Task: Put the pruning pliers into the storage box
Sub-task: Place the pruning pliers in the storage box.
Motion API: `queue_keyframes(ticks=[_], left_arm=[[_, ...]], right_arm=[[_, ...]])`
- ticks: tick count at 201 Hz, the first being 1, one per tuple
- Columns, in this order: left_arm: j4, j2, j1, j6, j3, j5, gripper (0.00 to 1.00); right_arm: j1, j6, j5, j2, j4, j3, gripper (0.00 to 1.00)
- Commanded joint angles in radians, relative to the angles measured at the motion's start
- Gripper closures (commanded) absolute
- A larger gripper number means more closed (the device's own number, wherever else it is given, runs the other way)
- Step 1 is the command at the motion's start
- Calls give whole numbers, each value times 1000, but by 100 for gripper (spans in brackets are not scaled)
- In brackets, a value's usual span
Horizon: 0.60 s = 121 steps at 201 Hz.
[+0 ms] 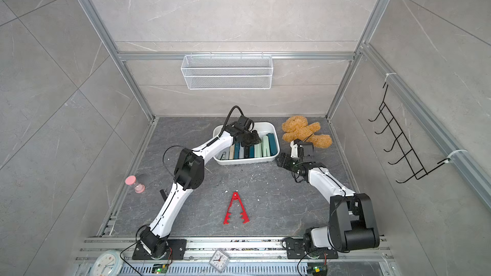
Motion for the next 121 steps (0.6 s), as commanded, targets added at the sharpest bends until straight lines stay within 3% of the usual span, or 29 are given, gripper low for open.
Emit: queue_keyframes(ticks=[1, 27, 77, 121], left_arm=[[-22, -118, 2, 28, 7, 3, 83], [-85, -145, 6, 52, 20, -34, 90], [-256, -122, 9, 139, 104, -176, 90], [-276, -43, 8, 115, 159, -150, 90]], right_arm=[[-4, -6, -17, 11, 6, -7, 28], [-4, -6, -19, 15, 5, -3, 28], [-4, 12, -43, 42, 30, 1, 28], [-4, 16, -44, 55, 29, 7, 29]])
